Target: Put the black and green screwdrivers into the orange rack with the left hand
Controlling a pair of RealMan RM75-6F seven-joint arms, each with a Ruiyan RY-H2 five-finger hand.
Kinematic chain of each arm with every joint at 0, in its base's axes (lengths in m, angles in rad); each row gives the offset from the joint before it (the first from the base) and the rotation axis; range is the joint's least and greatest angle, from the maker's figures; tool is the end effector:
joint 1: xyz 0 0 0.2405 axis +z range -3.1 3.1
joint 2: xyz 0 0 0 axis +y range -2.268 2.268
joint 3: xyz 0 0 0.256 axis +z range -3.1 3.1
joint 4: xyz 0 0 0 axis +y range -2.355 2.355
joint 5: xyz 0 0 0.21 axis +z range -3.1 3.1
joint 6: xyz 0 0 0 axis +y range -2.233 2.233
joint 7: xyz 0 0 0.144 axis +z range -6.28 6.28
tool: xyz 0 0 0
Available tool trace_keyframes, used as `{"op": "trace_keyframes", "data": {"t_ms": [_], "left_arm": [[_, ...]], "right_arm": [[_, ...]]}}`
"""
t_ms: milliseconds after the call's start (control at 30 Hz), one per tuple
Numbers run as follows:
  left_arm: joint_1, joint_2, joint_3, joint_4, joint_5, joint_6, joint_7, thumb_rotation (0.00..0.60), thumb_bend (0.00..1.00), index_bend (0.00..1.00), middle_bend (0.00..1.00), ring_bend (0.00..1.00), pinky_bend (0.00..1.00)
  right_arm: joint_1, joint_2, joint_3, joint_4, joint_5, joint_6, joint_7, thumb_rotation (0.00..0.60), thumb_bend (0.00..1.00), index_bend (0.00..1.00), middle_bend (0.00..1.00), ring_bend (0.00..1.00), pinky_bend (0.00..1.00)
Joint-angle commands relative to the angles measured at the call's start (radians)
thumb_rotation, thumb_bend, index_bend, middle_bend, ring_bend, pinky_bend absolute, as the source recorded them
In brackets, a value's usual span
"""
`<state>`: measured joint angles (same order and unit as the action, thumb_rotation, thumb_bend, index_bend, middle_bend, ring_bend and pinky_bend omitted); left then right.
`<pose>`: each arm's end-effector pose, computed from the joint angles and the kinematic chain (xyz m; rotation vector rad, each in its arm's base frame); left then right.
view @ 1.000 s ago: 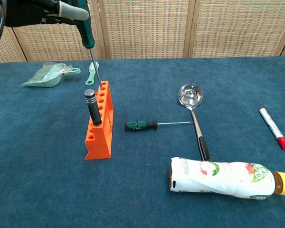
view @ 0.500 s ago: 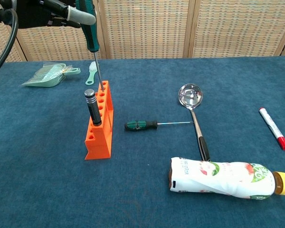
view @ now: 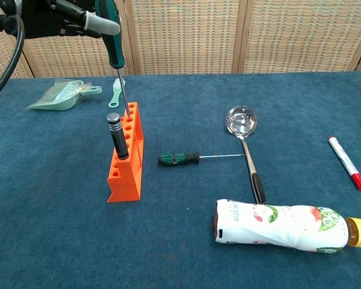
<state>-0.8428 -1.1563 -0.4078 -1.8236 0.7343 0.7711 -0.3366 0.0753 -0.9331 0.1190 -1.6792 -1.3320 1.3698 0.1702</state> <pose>-0.0828 0.3775 0.0950 -1.4013 -1.8290 -1.3900 -0.3310 -0.1902 0.2181 1.2164 -1.0377 0.8623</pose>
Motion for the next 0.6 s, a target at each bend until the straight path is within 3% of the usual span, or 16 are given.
{"op": "trace_keyframes", "data": {"t_ms": [33, 600], "left_arm": [[0.000, 0.001, 0.000, 0.000, -0.002, -0.002, 0.002, 0.600, 0.46, 0.71, 0.00, 0.00, 0.00], [-0.015, -0.044, 0.024, 0.042, -0.017, -0.007, 0.035, 0.600, 0.46, 0.71, 0.00, 0.00, 0.00]], "right_arm": [[0.000, 0.000, 0.000, 0.000, 0.000, -0.001, 0.000, 0.600, 0.00, 0.00, 0.00, 0.00, 0.00], [0.002, 0.001, 0.000, 0.002, 0.002, -0.008, 0.003, 0.600, 0.00, 0.00, 0.00, 0.00, 0.00]]}}
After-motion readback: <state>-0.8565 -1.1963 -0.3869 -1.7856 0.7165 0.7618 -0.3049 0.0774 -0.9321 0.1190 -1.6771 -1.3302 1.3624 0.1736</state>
